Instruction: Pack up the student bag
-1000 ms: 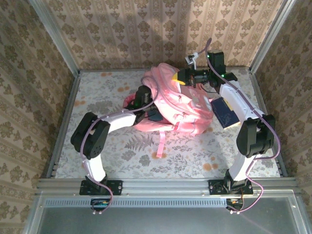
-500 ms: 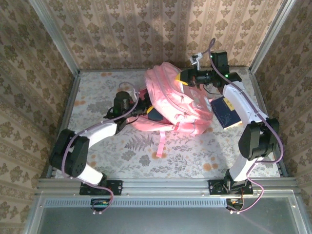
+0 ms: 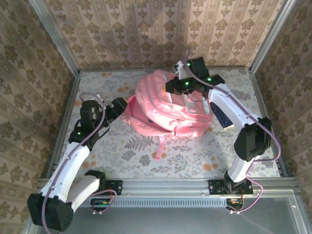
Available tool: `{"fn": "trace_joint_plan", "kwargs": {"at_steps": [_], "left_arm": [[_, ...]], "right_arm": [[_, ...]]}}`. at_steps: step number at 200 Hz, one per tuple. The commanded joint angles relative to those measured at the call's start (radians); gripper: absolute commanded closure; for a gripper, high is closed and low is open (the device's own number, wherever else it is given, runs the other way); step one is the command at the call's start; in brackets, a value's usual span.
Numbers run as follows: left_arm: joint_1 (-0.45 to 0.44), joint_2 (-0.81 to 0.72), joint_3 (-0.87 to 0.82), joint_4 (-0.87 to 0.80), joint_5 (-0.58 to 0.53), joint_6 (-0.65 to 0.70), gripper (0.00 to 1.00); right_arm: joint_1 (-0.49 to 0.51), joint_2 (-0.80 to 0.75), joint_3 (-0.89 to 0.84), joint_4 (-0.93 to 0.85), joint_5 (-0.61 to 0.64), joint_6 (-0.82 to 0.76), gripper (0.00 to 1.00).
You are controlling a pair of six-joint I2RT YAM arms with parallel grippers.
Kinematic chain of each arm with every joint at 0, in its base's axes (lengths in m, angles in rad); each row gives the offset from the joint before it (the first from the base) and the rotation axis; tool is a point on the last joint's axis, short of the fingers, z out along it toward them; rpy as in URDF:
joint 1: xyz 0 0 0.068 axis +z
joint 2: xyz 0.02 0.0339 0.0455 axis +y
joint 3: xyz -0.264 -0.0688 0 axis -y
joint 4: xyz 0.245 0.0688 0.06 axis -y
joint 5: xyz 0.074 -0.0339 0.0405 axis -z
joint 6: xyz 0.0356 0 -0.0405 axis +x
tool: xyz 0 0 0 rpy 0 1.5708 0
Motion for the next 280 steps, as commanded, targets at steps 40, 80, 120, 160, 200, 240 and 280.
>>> {"fn": "trace_joint_plan", "kwargs": {"at_steps": [40,80,120,160,200,240,280], "left_arm": [[0.0,-0.031,0.061,-0.151,0.044,0.132,0.18],[-0.077,0.009,0.087,-0.155,0.04,0.192,0.18],[-0.264,0.088,0.154,-0.152,-0.051,0.251,0.18],[-0.333,0.161,0.185,-0.138,-0.046,0.285,0.18],[-0.359,0.191,0.199,-0.142,-0.025,0.316,0.18],[-0.364,0.209,0.214,-0.162,-0.009,0.337,0.18],[-0.373,0.227,0.233,-0.169,-0.001,0.325,0.18]], "right_arm": [[0.068,-0.016,0.054,-0.11,0.404,-0.147,0.56],[0.005,-0.218,-0.107,-0.094,0.759,-0.221,0.29],[-0.271,-0.292,-0.339,-0.02,0.773,-0.132,0.31],[-0.457,-0.122,-0.35,-0.007,0.706,-0.037,0.72],[-0.53,0.105,-0.262,-0.083,0.755,-0.01,1.0],[-0.55,0.263,-0.18,-0.22,0.898,0.112,1.0],[-0.551,0.243,-0.268,-0.226,0.935,0.215,1.0]]}}
